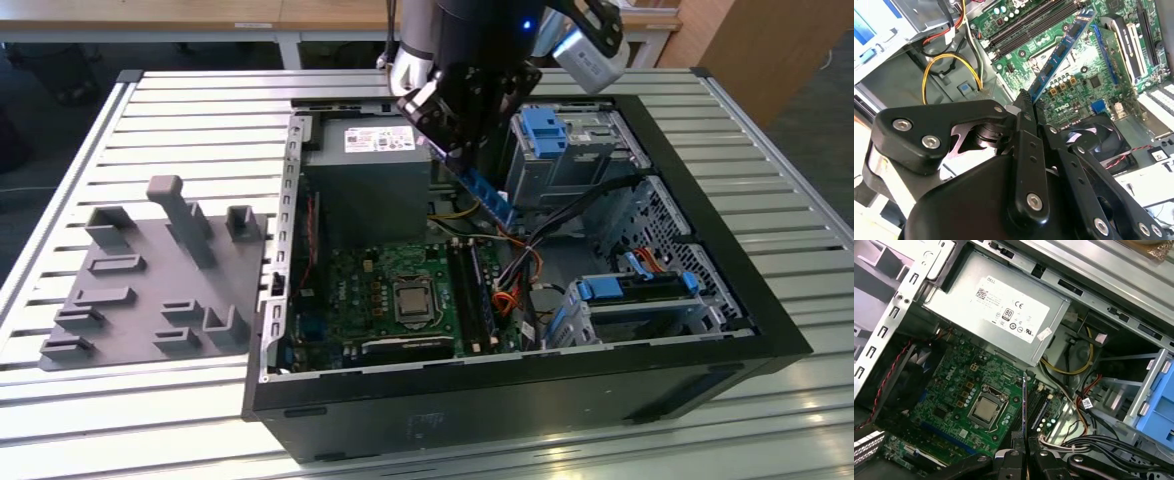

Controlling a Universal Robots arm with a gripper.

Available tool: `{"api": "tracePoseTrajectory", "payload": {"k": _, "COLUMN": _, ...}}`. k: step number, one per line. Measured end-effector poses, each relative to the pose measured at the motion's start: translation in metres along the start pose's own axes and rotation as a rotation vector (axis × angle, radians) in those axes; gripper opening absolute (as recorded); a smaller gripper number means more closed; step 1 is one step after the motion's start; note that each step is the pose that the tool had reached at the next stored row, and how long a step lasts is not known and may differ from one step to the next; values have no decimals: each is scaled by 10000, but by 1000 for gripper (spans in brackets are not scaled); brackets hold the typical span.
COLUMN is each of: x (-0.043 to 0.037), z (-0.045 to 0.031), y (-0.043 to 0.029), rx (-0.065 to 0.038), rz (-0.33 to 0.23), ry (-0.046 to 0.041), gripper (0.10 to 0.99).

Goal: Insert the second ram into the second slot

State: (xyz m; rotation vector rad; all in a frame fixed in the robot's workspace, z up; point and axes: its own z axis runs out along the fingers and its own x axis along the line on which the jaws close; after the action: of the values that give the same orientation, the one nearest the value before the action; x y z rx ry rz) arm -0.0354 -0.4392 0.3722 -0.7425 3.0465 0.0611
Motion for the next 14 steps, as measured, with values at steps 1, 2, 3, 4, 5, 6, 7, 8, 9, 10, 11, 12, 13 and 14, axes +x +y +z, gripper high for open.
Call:
{"api": "tracePoseTrajectory", "payload": {"k": 1, "x": 0, "z": 0, "y": 0, "rx": 1, "rz": 56, "ry": -1, "gripper": 137}}
{"api": "tracePoseTrajectory", "payload": {"k": 2, "x": 0, "z": 0, "y": 0, "rx": 2, "rz": 116, "ry": -4, "gripper": 137}}
{"api": "tracePoseTrajectory", "payload": {"k": 3, "x": 0, "z": 0, "y": 0, "rx": 3, "rz": 172, "ry": -6, "gripper": 137}}
{"api": "tracePoseTrajectory", "payload": {"k": 4, "x": 0, "z": 0, "y": 0, "rx": 3, "rz": 228, "ry": -8, "gripper": 137}}
{"api": "tracePoseTrajectory", "payload": {"k": 5, "x": 0, "z": 0, "y": 0, "rx": 5, "rz": 282, "ry": -10, "gripper": 137}}
{"api": "tracePoseTrajectory", "payload": {"k": 6, "x": 0, "z": 0, "y": 0, "rx": 6, "rz": 334, "ry": -11, "gripper": 137}}
{"api": "tracePoseTrajectory", "payload": {"k": 7, "x": 0, "z": 0, "y": 0, "rx": 6, "rz": 385, "ry": -14, "gripper": 137}}
{"api": "tracePoseTrajectory", "payload": {"k": 8, "x": 0, "z": 0, "y": 0, "rx": 7, "rz": 436, "ry": -16, "gripper": 137}}
{"api": "tracePoseTrajectory", "payload": {"k": 9, "x": 0, "z": 0, "y": 0, "rx": 8, "rz": 491, "ry": -17, "gripper": 137}}
{"api": "tracePoseTrajectory", "payload": {"k": 10, "x": 0, "z": 0, "y": 0, "rx": 9, "rz": 543, "ry": -19, "gripper": 137}}
{"api": "tracePoseTrajectory", "payload": {"k": 11, "x": 0, "z": 0, "y": 0, "rx": 10, "rz": 597, "ry": -21, "gripper": 137}}
{"api": "tracePoseTrajectory", "payload": {"k": 12, "x": 0, "z": 0, "y": 0, "rx": 10, "rz": 648, "ry": -23, "gripper": 137}}
{"api": "tracePoseTrajectory", "payload": {"k": 13, "x": 0, "z": 0, "y": 0, "rx": 11, "rz": 696, "ry": -25, "gripper": 137}}
{"api": "tracePoseTrajectory", "payload": {"k": 14, "x": 0, "z": 0, "y": 0, "rx": 12, "rz": 745, "ry": -27, "gripper": 137}}
